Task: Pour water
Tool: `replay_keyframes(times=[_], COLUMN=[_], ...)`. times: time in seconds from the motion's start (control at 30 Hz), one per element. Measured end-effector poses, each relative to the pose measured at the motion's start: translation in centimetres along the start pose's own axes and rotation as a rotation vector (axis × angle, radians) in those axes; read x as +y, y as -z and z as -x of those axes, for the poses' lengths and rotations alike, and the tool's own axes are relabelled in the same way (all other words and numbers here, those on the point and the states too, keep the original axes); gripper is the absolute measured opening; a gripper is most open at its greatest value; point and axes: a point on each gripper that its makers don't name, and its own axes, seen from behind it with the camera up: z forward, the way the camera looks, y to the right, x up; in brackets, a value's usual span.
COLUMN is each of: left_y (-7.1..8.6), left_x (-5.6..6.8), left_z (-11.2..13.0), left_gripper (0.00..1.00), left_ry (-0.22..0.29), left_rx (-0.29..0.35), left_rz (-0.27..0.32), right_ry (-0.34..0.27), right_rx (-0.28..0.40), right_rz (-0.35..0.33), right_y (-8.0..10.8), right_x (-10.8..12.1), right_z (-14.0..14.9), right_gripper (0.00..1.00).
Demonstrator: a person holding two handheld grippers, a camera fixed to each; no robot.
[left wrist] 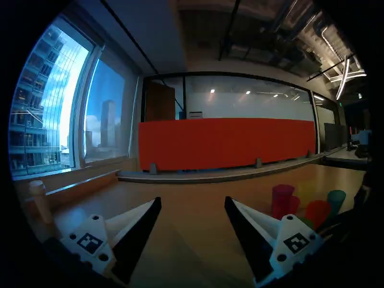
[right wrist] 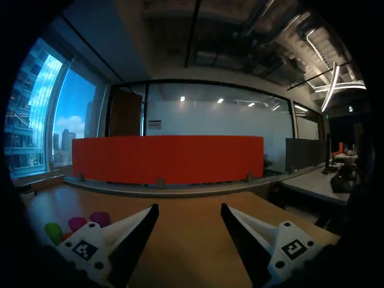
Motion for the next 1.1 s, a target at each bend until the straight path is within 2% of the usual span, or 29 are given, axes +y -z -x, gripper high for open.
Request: replay_keyframes(times=[0.57,1.1], left_y=[-0.5,-0.6], left_x=[-0.7,-0.8], left_z=[1.7,1.8], left_gripper=[0.98,0.98], left_ry=[0.027,0.032], left_rx=[-0.024,-0.029], left_rz=[-0.002,0.003], right_ry=[-0.001,0.0], right_rx=[-0.001,0.001], right_rz=[-0.004,-0.009], right_y=[-0.1,-0.2], right_x=[-0.3,-0.5], right_z=[-0.2,-0.3], right_gripper=[1.0,1.0])
